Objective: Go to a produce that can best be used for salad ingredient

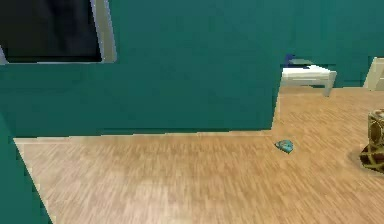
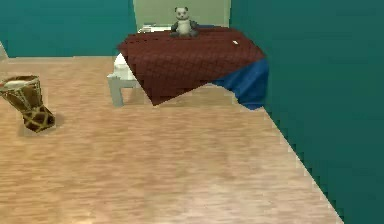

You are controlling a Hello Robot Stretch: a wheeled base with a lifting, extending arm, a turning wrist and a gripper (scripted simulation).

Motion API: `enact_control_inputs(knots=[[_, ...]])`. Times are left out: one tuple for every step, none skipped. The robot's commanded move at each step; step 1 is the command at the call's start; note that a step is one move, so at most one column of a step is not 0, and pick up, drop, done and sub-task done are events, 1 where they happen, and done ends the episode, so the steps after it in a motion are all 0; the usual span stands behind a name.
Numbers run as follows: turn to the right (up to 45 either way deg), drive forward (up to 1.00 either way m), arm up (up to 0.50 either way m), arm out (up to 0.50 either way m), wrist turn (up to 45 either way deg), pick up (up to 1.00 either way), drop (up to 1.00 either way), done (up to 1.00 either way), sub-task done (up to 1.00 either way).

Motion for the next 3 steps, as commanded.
enact_control_inputs(knots=[[0.0,0.80,0.00,0.00,0.0,0.00,0.00,0.00,0.00],[-45.0,0.00,0.00,0.00,0.0,0.00,0.00,0.00,0.00],[-21.0,0.00,0.00,0.00,0.0,0.00,0.00,0.00,0.00]])
